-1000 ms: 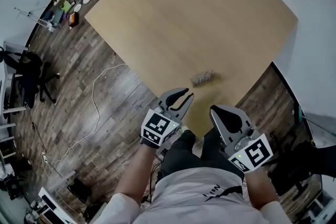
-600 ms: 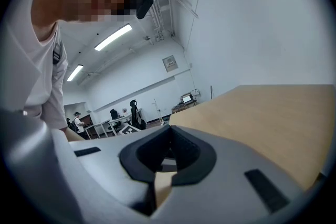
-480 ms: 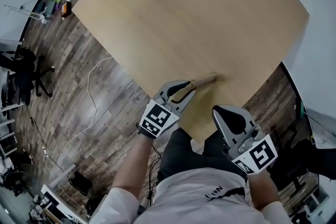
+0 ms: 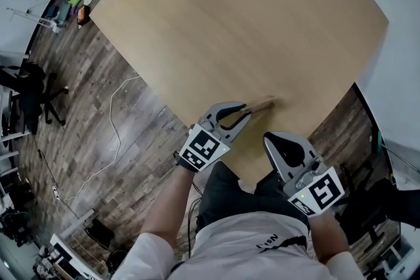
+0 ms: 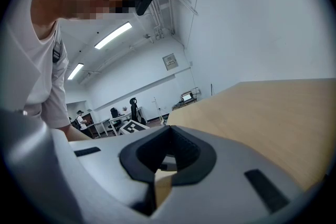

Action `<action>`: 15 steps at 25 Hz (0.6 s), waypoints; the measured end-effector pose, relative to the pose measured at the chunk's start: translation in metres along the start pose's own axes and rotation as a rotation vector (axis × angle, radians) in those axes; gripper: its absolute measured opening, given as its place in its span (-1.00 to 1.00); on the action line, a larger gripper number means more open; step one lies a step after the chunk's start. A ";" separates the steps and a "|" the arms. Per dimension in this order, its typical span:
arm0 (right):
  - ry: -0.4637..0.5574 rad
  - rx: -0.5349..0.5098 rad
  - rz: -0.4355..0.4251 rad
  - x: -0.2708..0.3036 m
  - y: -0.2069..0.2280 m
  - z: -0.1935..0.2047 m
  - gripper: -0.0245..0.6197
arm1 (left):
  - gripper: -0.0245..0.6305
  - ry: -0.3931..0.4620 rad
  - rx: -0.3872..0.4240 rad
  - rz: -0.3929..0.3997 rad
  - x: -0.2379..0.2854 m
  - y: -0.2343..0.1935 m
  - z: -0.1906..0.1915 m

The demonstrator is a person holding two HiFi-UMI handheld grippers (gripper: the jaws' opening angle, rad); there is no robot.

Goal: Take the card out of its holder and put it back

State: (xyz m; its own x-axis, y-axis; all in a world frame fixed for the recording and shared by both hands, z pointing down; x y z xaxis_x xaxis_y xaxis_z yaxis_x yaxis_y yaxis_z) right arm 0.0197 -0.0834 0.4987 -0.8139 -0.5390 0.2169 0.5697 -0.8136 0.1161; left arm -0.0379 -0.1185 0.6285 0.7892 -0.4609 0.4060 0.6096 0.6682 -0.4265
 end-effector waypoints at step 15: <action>0.015 -0.005 0.017 -0.013 0.007 -0.012 -0.89 | -0.85 0.040 0.026 0.033 0.004 0.013 -0.019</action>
State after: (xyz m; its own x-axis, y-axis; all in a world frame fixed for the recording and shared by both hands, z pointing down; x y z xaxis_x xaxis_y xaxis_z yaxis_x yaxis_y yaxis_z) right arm 0.0331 -0.0846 0.4851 -0.8059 -0.5557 0.2045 0.5827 -0.8055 0.1076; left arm -0.0256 -0.1230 0.6089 0.8115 -0.4611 0.3589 0.5815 0.6979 -0.4181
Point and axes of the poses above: the fingertips, and each gripper's own axes: x forward along the fingers, y to its right, z out of its underside, the point moved 2 cm from there along -x, backward along the fingers, and after that the axes turned 14 degrees about -x, right-handed, at the moved point
